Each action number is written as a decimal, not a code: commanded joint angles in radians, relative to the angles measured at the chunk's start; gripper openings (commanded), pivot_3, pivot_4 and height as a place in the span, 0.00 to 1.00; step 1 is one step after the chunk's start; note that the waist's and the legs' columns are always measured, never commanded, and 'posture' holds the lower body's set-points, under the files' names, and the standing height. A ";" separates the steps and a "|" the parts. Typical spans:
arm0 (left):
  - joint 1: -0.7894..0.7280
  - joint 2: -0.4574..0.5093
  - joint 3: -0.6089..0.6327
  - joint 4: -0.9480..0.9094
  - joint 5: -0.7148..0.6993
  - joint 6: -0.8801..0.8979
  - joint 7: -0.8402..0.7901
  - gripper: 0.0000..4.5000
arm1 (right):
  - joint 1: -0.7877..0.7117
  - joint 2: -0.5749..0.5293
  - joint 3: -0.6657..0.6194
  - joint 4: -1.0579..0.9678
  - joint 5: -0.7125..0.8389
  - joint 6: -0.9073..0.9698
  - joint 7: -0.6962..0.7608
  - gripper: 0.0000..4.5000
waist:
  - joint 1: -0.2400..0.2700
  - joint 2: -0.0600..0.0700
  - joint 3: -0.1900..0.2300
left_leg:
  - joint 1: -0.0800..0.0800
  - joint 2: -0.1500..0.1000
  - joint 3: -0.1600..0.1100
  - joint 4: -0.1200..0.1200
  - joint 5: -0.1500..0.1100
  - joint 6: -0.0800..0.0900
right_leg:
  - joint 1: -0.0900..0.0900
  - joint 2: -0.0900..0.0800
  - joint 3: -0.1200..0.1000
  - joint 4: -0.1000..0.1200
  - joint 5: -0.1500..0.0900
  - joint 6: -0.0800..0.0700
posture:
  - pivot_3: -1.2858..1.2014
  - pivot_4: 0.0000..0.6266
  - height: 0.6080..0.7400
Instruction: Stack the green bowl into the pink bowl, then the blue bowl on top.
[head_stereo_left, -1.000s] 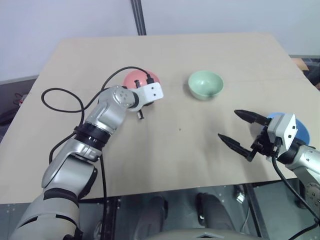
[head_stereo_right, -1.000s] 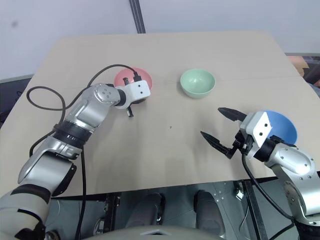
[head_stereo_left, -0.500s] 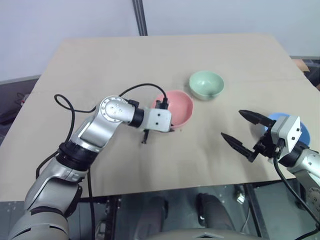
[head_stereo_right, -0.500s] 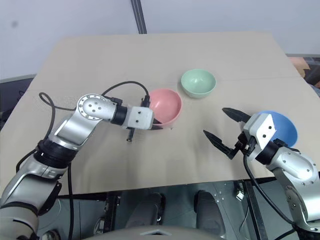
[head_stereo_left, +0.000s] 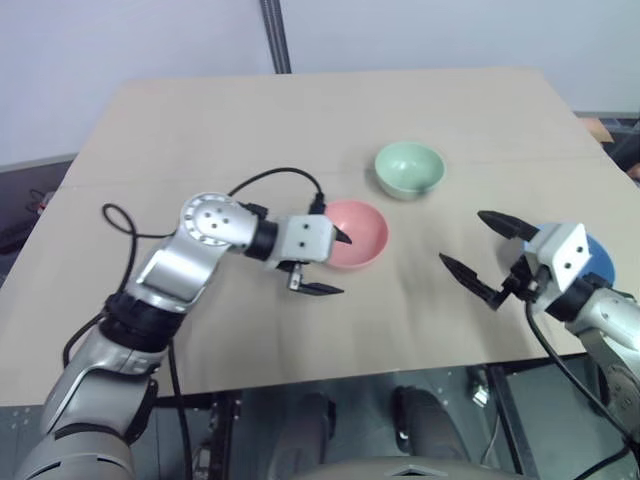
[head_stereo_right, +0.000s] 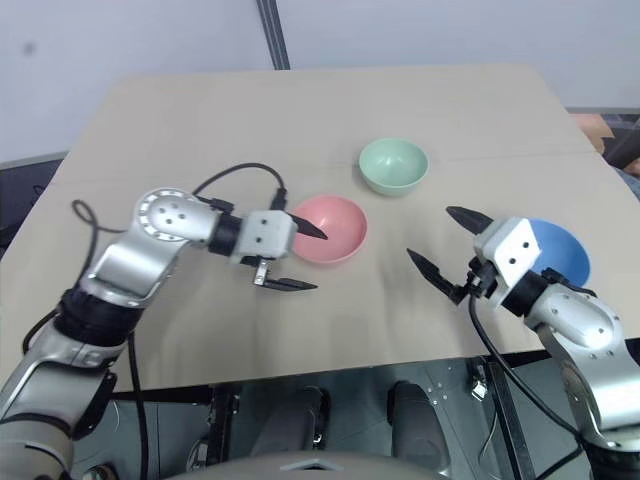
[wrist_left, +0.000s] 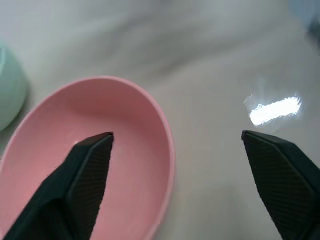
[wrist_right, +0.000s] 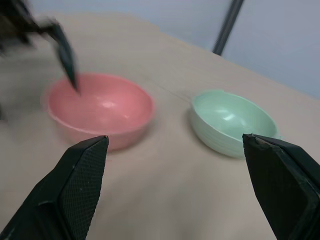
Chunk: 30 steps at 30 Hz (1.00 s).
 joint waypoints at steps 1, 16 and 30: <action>0.080 -0.009 0.172 -0.097 -0.080 0.010 0.105 0.99 | -0.144 -0.050 0.089 0.169 -0.137 -0.059 0.036 1.00 | -0.007 0.000 0.000 | 0.000 0.000 0.000 0.000 0.000 0.000 | 0.000 0.000 0.000 0.000 0.000 0.000 | 0.52 0.24 1.00; 0.380 -0.130 0.452 -0.310 -0.449 0.265 0.406 1.00 | -0.859 0.137 0.446 1.219 -0.483 -0.556 0.249 0.94 | -0.004 0.000 0.001 | -0.002 -0.002 -0.002 0.000 0.002 -0.004 | -0.001 -0.002 0.000 -0.002 0.001 -0.001 | 0.52 0.24 1.00; 0.501 -0.146 0.471 -0.397 -0.460 0.241 0.565 1.00 | -0.967 0.173 0.449 1.399 -0.581 -0.757 0.250 0.03 | -0.010 0.001 0.001 | 0.000 -0.002 -0.001 -0.005 0.002 -0.005 | -0.003 -0.002 0.001 -0.001 0.001 -0.001 | 0.52 0.24 1.00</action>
